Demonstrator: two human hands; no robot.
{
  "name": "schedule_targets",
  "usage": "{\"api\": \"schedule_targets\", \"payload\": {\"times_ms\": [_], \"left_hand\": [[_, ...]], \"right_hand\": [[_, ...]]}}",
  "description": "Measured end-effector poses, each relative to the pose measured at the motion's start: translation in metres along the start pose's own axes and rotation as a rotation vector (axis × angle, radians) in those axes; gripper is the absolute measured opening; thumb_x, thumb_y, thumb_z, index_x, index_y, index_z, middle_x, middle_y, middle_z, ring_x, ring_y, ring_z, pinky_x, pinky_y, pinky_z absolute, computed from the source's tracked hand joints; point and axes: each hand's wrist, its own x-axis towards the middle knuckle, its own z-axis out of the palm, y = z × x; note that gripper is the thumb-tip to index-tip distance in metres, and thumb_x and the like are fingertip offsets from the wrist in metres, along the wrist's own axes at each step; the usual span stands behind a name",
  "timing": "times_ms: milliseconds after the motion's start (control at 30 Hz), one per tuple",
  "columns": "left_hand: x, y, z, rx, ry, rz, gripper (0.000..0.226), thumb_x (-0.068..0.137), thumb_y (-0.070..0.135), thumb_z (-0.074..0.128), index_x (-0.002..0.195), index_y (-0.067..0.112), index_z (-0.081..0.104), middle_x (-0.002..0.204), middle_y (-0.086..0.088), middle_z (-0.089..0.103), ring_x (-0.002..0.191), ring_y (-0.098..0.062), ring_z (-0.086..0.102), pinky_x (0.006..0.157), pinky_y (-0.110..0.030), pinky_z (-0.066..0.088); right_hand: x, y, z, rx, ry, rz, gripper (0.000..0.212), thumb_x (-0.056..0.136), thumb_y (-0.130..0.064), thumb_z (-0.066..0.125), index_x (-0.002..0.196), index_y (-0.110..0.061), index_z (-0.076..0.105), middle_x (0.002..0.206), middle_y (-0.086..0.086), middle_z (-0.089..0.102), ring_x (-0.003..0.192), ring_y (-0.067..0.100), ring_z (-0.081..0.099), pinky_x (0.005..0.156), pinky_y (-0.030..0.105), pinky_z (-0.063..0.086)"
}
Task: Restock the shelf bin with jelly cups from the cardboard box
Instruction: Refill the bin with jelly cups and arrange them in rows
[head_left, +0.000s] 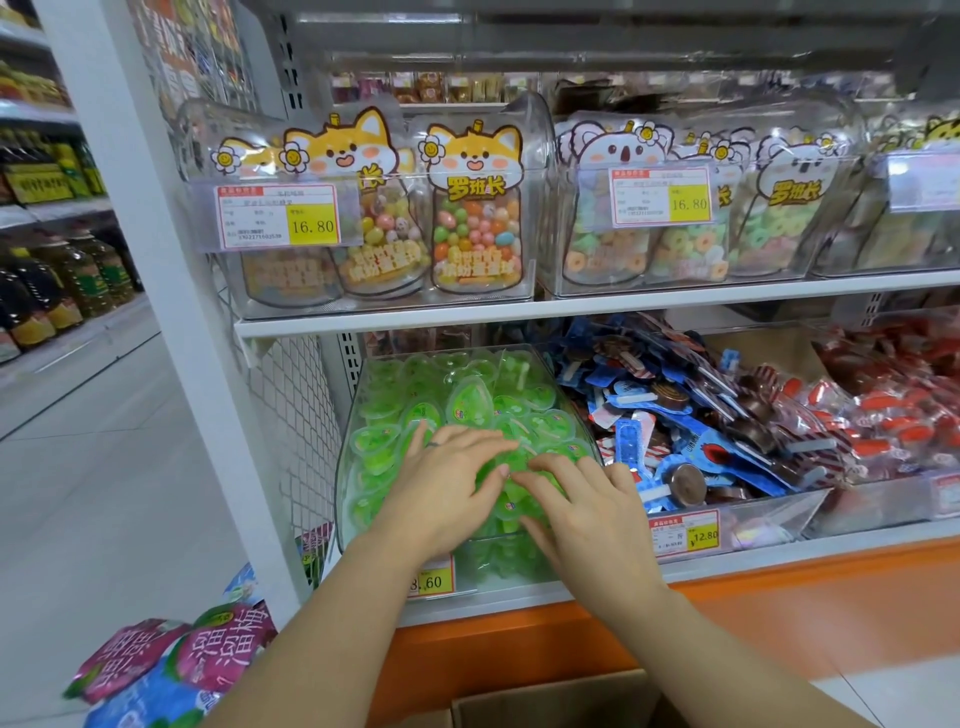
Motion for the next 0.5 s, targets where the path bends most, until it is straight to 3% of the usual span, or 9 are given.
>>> {"api": "schedule_targets", "payload": {"times_ms": [500], "left_hand": [[-0.0010,0.0019,0.0004,0.003,-0.002,0.002,0.038,0.099,0.040,0.034,0.136,0.040,0.043,0.144,0.020,0.039,0.136,-0.002,0.025,0.119,-0.041,-0.001]], "right_hand": [[-0.0022,-0.0008,-0.0054,0.002,0.002,0.005,0.046,0.066,-0.032,0.081,0.109,-0.025,0.067,0.108,-0.006,0.066,0.076,0.018,0.055,0.068,0.032,0.027]]}}
